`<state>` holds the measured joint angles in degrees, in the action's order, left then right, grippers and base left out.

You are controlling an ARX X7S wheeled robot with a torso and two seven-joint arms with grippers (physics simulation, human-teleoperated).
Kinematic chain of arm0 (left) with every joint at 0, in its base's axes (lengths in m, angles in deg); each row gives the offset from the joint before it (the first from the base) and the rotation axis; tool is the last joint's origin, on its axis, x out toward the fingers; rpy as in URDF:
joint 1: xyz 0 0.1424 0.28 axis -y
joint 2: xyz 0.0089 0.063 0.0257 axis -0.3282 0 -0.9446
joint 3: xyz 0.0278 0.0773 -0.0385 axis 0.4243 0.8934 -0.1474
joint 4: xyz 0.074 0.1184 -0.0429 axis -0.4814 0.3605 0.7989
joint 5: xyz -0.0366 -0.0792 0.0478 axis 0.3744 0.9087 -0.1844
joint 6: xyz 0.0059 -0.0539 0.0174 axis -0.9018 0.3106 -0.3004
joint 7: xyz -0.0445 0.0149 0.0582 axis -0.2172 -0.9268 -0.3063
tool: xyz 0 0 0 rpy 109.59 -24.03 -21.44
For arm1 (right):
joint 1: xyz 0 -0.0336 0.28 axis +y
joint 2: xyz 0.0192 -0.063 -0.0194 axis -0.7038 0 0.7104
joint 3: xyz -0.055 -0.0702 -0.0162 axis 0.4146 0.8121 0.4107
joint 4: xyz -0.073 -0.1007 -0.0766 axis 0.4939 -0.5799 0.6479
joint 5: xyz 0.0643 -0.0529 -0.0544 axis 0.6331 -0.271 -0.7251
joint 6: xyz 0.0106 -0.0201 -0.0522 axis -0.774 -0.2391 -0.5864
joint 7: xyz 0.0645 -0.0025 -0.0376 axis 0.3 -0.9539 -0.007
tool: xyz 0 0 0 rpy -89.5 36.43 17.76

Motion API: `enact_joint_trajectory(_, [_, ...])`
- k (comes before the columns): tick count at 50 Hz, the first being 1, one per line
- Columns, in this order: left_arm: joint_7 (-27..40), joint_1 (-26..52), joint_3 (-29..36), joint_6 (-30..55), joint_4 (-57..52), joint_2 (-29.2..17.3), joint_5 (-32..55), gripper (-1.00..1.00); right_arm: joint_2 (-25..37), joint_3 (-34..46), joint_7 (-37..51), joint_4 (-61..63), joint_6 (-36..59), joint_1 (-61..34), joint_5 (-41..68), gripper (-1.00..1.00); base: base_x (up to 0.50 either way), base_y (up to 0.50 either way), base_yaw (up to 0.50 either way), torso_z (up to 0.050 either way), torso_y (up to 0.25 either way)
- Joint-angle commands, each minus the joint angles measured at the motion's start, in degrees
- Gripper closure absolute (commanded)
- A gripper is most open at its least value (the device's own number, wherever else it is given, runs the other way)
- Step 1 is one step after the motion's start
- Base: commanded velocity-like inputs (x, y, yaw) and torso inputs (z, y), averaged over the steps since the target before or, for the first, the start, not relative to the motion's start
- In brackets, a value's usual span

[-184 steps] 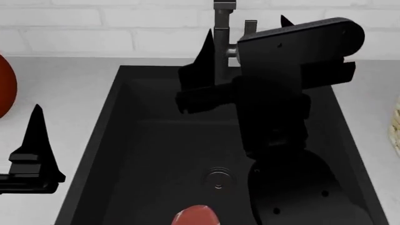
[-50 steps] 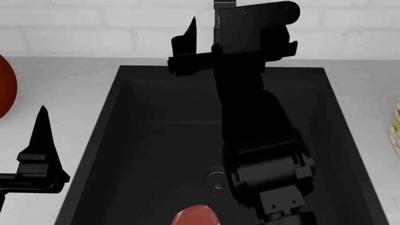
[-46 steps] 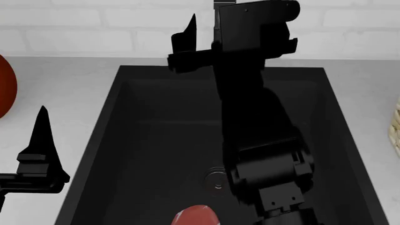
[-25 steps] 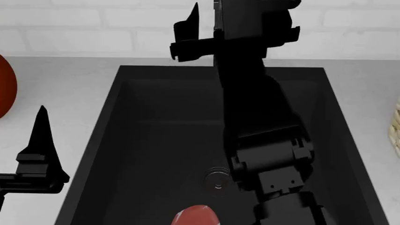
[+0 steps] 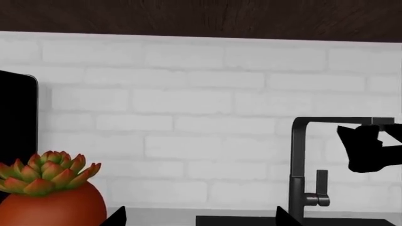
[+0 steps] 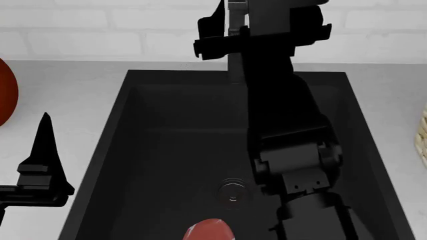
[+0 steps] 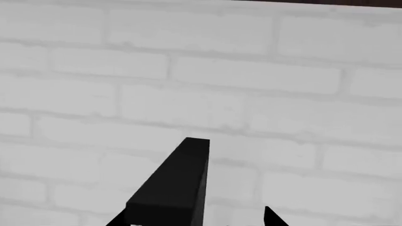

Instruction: Turn the sink spout to the right.

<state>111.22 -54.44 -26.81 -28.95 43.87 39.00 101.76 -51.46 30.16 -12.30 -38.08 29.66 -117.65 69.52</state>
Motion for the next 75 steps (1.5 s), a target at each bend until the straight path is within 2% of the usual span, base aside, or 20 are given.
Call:
enact_joint_trajectory(1, [0.03,-0.11,0.07,-0.54,-0.11,-0.14,-0.03,-1.0,1.3,0.59,1.32,2.29,1.43,0.83,0.56,-1.0,0.0,0.0,0.0,0.0,0.0])
enact_joint_trajectory(7, [0.13,-0.2,0.16,-0.7,-0.18,-0.23,-0.1,-1.0,3.1,0.64,3.18,8.02,4.75,2.2,0.96,-1.0,0.0,0.0,0.0,0.0,0.0])
enact_joint_trajectory(20, [0.15,-0.15,0.21,-0.88,0.02,-0.38,0.16,-1.0,3.69,1.37,3.94,9.62,6.02,2.55,0.92,-1.0,0.0,0.0,0.0,0.0,0.0])
enact_joint_trajectory(29, [0.48,-0.06,0.29,-0.69,-0.11,-0.46,0.29,-1.0,5.88,1.21,5.77,15.5,9.52,4.28,1.54,-1.0,0.0,0.0,0.0,0.0,0.0])
enact_joint_trajectory(63, [0.95,0.0,1.03,-1.21,0.08,-0.96,-0.26,-1.0,7.74,1.18,7.31,17.36,10.22,4.81,1.96,-1.0,0.0,0.0,0.0,0.0,0.001])
enact_joint_trajectory(75, [1.25,0.11,1.08,-1.0,-0.33,-1.13,0.01,-1.0,7.58,1.37,6.93,13.56,8.55,3.48,1.44,-1.0,0.0,0.0,0.0,0.0,0.0])
